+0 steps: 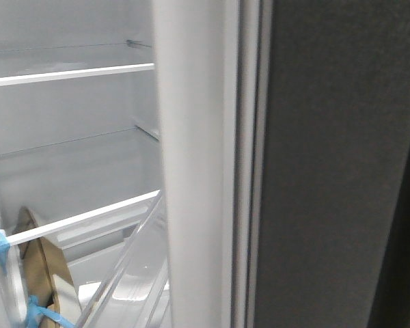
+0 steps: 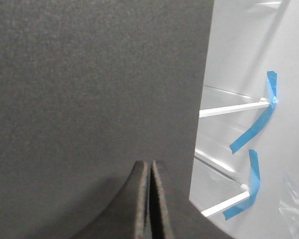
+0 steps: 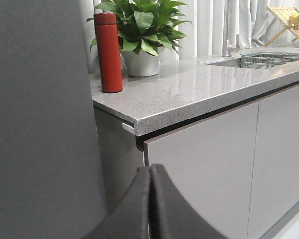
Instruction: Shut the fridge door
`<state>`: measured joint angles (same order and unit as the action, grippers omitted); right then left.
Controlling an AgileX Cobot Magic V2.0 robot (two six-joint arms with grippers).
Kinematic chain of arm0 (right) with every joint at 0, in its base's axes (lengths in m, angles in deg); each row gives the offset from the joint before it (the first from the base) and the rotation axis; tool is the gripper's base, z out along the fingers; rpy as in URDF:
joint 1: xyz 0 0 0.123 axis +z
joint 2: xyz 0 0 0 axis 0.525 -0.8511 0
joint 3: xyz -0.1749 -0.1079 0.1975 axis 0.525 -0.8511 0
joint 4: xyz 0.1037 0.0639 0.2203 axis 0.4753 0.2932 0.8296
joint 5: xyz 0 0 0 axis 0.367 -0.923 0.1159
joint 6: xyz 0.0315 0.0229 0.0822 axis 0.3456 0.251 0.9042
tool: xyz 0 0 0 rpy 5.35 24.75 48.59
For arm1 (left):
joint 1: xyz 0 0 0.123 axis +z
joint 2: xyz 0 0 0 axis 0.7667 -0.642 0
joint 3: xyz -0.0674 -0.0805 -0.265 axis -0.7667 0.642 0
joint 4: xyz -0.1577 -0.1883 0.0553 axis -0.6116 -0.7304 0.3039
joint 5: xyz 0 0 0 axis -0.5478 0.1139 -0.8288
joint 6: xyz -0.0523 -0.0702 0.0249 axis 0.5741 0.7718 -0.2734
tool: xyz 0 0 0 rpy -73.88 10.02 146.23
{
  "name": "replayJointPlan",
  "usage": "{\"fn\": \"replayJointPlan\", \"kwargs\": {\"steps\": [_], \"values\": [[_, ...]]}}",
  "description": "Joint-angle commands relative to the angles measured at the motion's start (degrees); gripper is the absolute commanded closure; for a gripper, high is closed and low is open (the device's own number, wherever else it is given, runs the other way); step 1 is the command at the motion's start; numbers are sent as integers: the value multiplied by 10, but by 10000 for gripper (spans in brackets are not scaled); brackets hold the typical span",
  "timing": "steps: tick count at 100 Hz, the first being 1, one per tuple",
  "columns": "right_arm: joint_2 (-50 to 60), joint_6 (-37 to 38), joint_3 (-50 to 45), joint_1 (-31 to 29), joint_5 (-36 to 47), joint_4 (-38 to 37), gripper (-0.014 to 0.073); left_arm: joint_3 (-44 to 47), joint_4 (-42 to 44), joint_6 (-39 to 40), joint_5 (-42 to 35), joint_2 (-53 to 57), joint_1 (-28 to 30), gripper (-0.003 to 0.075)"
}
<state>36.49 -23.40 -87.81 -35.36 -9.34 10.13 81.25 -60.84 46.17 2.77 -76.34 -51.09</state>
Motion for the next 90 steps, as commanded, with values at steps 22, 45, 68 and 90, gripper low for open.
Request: {"fn": "replayJointPlan", "kwargs": {"steps": [22, 45, 68, 90], "values": [[7, 0, -7, -5, 43, -6, 670, 16, -1, 2, -44, -11, -3, 741], [7, 0, -7, -5, 43, -6, 670, 16, -1, 2, -44, -11, -3, 741], [7, 0, -7, -5, 44, -6, 670, 16, -1, 2, -44, -11, -3, 741], [7, 0, 0, -5, 38, -1, 670, 16, -1, 2, -44, -11, -3, 741]]}}
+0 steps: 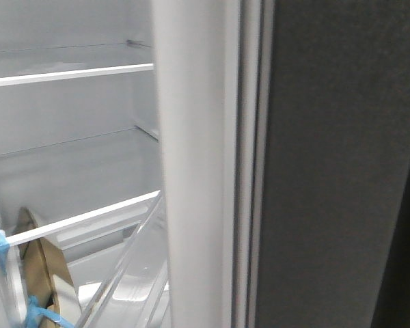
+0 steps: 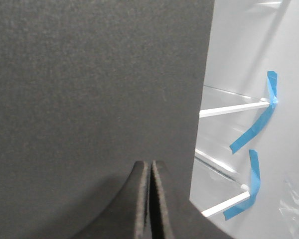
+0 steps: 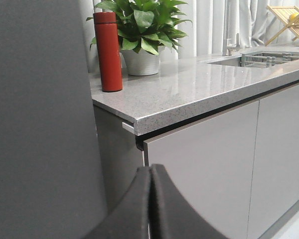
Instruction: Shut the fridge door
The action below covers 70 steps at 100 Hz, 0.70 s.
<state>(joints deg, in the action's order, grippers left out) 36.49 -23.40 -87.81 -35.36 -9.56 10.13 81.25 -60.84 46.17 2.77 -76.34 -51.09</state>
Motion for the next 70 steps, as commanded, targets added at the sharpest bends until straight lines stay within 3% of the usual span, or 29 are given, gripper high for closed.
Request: {"fn": "replayJointPlan", "kwargs": {"steps": [1, 34, 59, 70], "values": [[7, 0, 2, -5, 37, 0, 670, 16, -1, 2, -44, -11, -3, 741], [-3, 0, 171, -5, -85, 0, 670, 16, -1, 2, -44, -11, -3, 741], [-64, 0, 353, -5, -215, 7, 670, 16, -1, 2, -44, -11, -3, 741], [-83, 0, 439, -5, -228, 35, 670, 16, -1, 2, -44, -11, -3, 741]]}}
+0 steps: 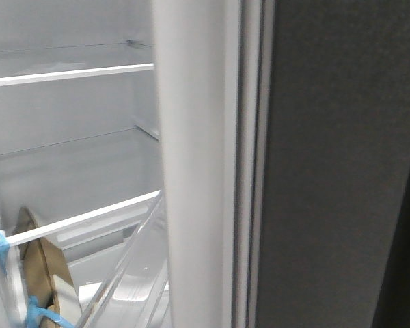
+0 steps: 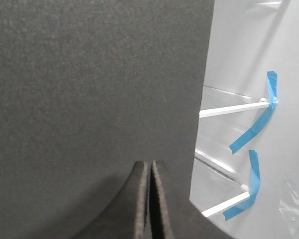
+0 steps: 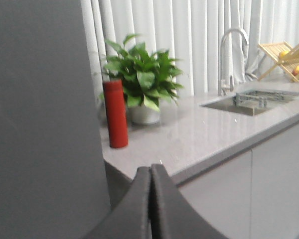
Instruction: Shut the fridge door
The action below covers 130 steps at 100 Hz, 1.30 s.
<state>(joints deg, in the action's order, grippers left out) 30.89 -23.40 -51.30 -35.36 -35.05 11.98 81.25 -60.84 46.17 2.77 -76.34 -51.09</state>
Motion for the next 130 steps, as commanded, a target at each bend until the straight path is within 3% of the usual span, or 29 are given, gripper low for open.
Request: {"fn": "replayJointPlan", "kwargs": {"steps": [1, 32, 65, 91, 130], "values": [[-30, 0, 78, -5, 28, 18, 670, 16, -1, 2, -44, -11, -3, 741], [-130, 0, 246, 12, -19, 150, 670, 16, -1, 2, -44, -11, -3, 741], [-213, -2, 322, 13, -115, 287, 670, 16, -1, 2, -44, -11, -3, 741], [-245, -104, 356, 13, -165, 398, 670, 16, -1, 2, -44, -11, -3, 741], [-245, -116, 355, 13, -152, 404, 670, 16, -1, 2, -44, -11, -3, 741]]}}
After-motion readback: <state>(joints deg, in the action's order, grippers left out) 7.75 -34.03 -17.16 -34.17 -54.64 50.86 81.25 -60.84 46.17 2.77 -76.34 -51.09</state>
